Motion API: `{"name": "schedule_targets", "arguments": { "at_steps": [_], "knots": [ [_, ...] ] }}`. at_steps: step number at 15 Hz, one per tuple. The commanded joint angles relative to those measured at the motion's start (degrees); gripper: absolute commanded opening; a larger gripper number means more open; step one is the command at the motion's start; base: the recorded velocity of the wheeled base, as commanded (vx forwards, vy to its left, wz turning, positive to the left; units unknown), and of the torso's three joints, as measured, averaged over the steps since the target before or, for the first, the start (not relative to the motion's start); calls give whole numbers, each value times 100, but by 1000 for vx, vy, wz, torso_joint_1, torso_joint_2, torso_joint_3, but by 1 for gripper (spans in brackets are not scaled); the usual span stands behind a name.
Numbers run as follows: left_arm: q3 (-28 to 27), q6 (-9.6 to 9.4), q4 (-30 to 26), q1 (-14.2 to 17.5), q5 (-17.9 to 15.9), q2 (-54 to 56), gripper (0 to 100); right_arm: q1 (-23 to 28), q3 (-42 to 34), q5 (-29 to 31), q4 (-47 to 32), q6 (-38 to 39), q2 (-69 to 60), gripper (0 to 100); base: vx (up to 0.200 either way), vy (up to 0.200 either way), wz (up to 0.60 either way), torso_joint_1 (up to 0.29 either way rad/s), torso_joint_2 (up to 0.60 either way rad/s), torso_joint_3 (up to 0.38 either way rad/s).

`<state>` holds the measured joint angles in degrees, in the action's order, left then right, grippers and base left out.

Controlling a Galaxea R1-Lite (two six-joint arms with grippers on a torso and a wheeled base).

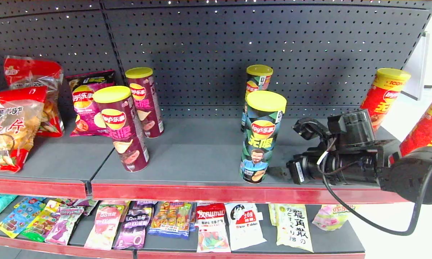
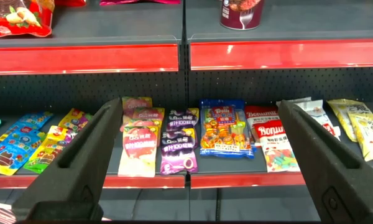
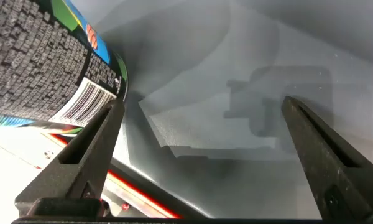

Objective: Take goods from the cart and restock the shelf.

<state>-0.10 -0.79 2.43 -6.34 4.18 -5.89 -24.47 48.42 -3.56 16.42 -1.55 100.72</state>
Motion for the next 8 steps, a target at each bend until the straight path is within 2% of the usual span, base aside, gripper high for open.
{"name": "schedule_targets", "arguments": {
  "at_steps": [1,8],
  "knots": [
    [1,-9,4,1,4,-9,100,-41,36,4,10,-3,27,100,0,0,0,0,0,0],
    [1,0,4,1,-5,-9,100,-23,-52,84,1,5,-131,100,0,0,0,0,0,0]
  ]
}}
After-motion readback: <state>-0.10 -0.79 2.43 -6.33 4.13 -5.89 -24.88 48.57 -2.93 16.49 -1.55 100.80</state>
